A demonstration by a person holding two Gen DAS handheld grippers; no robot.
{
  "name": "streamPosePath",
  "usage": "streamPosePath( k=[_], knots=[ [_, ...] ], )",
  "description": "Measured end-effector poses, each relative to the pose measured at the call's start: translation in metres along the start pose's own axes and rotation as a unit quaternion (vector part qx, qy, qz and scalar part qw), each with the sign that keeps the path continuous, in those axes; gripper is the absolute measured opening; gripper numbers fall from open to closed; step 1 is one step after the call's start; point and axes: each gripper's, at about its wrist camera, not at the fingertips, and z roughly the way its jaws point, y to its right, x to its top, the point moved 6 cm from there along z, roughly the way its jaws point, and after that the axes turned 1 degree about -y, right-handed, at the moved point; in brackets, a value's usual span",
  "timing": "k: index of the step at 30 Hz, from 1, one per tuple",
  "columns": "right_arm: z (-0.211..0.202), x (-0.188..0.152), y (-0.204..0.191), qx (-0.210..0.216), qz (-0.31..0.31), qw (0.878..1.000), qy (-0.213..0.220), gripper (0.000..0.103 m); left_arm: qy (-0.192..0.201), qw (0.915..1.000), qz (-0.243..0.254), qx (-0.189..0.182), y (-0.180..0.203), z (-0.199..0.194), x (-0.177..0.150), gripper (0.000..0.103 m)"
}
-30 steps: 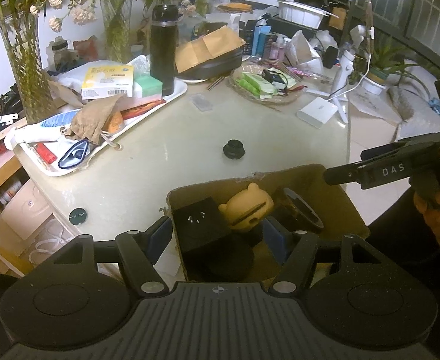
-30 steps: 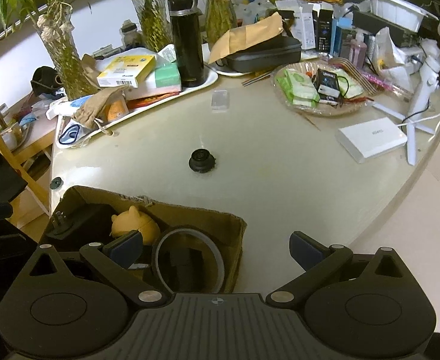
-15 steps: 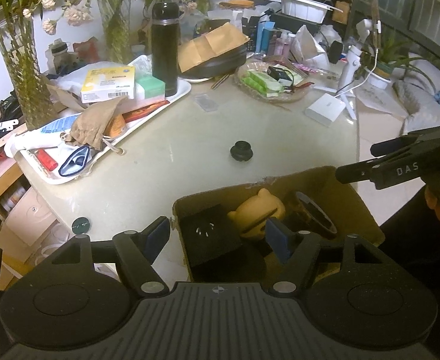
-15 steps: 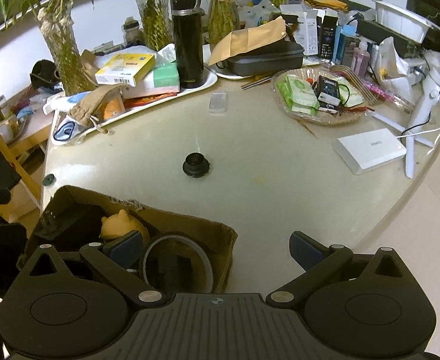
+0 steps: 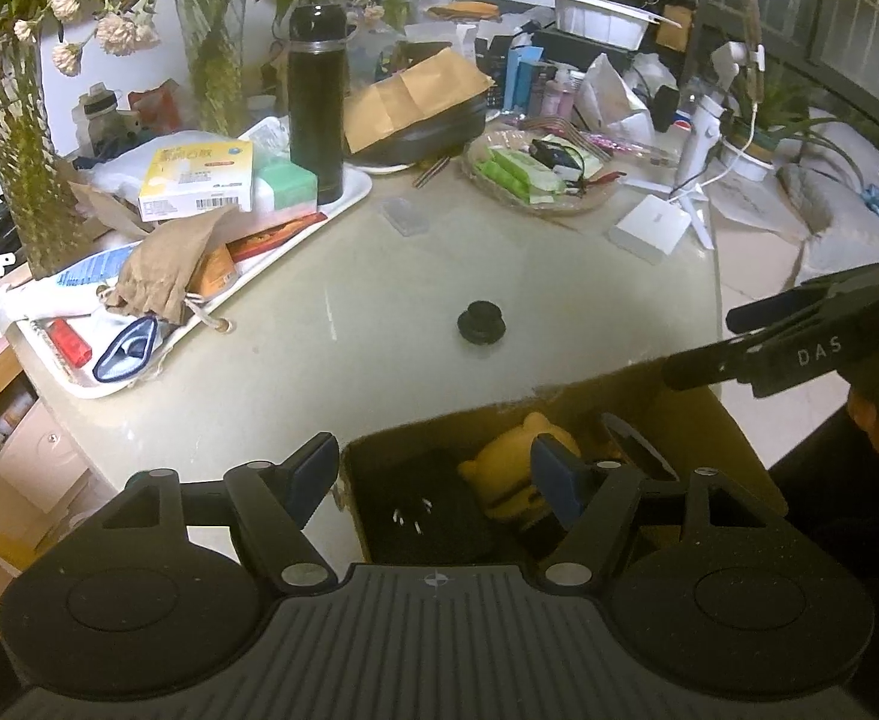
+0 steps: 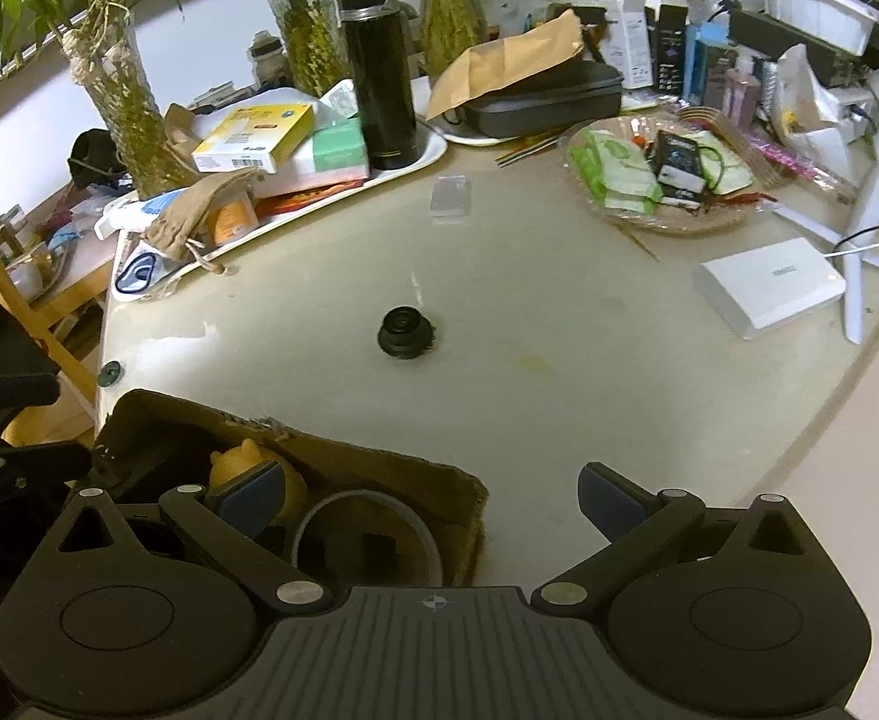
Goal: Organize rigid objects
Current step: 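Open the left gripper to release the charger in the box and withdraw, then grasp the small black knob on the table with the right gripper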
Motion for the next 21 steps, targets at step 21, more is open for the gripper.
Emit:
streamPosePath(
  k=[21],
  knots=[
    [0.052, 0.031, -0.007, 0.020, -0.045, 0.999, -0.009, 0.103, 0.006, 0.9997, 0.024, -0.009, -0.017, 0.036, 0.022, 0.070]
  ],
)
